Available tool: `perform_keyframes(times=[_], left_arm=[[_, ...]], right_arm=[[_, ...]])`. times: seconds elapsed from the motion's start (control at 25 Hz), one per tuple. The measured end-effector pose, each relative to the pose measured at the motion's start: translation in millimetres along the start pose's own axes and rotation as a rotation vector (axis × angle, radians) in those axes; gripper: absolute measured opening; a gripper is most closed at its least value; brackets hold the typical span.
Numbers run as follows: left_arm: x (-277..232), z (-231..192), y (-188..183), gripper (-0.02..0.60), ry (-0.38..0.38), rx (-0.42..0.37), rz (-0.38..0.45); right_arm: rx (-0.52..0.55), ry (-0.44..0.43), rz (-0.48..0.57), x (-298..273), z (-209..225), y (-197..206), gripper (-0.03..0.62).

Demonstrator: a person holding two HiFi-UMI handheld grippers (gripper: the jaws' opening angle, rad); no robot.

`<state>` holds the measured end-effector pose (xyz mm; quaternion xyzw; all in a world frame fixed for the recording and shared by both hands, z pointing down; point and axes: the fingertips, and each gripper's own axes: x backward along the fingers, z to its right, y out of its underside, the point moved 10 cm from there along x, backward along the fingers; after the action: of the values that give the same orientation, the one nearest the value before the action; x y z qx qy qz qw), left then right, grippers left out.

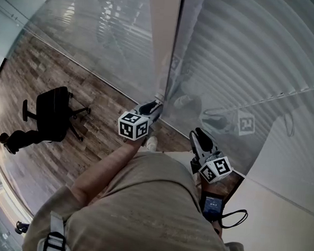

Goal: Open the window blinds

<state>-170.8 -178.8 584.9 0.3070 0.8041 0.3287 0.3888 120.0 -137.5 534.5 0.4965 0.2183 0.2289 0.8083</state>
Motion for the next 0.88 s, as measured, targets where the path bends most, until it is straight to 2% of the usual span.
perform_keyframes(times=[0.16, 0.28, 0.36, 0.48, 0.56, 0.64, 0.68, 0.72, 0.8, 0.88], left_arm=[[-1, -9, -1, 0.132, 0.085, 0.238, 0.029], [-3, -16, 8, 0.132, 0.169, 0.441, 0.060], [-8, -20, 15, 0.132, 0.224, 0.549, 0.079], [-14, -25, 22, 0.132, 0.288, 0.640, 0.103], [-14, -29, 24, 0.132, 0.310, 0.656, 0.111], [-11, -32, 23, 0.141, 0.283, 0.586, 0.095], [-10, -32, 21, 0.175, 0.248, 0.510, 0.071], [-9, -32, 20, 0.219, 0.201, 0.407, 0.039], [-8, -26, 18, 0.232, 0.090, 0.154, -0.012], [-4, -15, 11, 0.230, -0.003, -0.081, -0.023]], right_arm=[[-0.003, 0.001, -0.005, -4, -1, -2, 0.103], [-0.004, -0.002, -0.004, -5, -3, 3, 0.103], [-0.006, -0.004, -0.003, -8, -2, 9, 0.103], [-0.008, -0.006, -0.006, -12, -3, 17, 0.103], [-0.008, -0.004, -0.009, -16, -7, 22, 0.103], [-0.009, 0.000, -0.010, -21, -12, 24, 0.103], [-0.010, 0.002, -0.011, -23, -14, 24, 0.103], [-0.010, 0.003, -0.010, -26, -14, 25, 0.103], [-0.012, 0.004, -0.010, -27, -11, 28, 0.103], [-0.013, 0.005, -0.011, -25, -13, 27, 0.103]])
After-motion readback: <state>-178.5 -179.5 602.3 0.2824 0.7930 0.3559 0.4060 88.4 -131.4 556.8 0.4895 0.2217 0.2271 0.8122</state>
